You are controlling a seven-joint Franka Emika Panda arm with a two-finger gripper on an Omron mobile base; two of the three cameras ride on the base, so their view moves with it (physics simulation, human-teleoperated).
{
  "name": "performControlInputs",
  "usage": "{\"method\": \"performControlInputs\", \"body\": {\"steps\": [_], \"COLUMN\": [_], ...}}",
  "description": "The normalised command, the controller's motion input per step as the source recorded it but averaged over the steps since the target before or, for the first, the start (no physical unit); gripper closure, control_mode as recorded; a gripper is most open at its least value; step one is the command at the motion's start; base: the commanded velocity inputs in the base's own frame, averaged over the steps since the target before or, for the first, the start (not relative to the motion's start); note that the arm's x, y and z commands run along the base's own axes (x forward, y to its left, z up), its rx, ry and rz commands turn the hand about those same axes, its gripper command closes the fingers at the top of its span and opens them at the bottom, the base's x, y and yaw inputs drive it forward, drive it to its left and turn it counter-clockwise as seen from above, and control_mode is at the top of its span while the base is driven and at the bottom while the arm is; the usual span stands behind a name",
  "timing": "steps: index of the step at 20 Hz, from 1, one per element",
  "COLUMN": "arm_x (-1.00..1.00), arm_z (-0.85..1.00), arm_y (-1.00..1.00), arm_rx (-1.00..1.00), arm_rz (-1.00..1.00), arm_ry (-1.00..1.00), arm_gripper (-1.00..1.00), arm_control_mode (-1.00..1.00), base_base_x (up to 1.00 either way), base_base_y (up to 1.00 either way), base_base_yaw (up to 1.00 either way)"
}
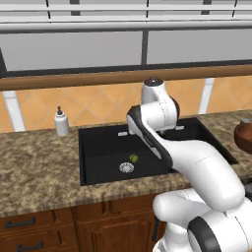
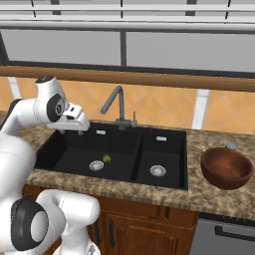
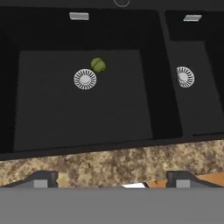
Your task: Pick the lime from the sink and place it in the bowl. Then pick the bowl and place it in the microwave. Then close the microwave door and press the start button.
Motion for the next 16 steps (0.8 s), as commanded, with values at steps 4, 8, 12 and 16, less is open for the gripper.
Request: {"method": "performControlInputs", "body": {"steps": [4,8,12,16], "arm_x": [0.53,0.41,0.12,0.0], "arm_z": [-0.52,-0.59,-0.8,-0.58], "arm_y": [-0.12,-0.07,-0.01,-0.02], "arm_rx": [0.01,0.0,-0.01,-0.01], "arm_rz": [-0.11,-0.02,0.0,0.01], "arm_ry": [0.12,0.09,0.0,-0.02], "arm_gripper": [-1.0,-1.0,-1.0,-1.0], "arm_control_mode": [-1.0,-1.0,-1.0,-1.0], "base_base_x": [0.0,0.0,0.0,0.0], "base_base_y": [0.0,0.0,0.0,0.0], "base_base_yaw": [0.0,0.0,0.0,0.0]}}
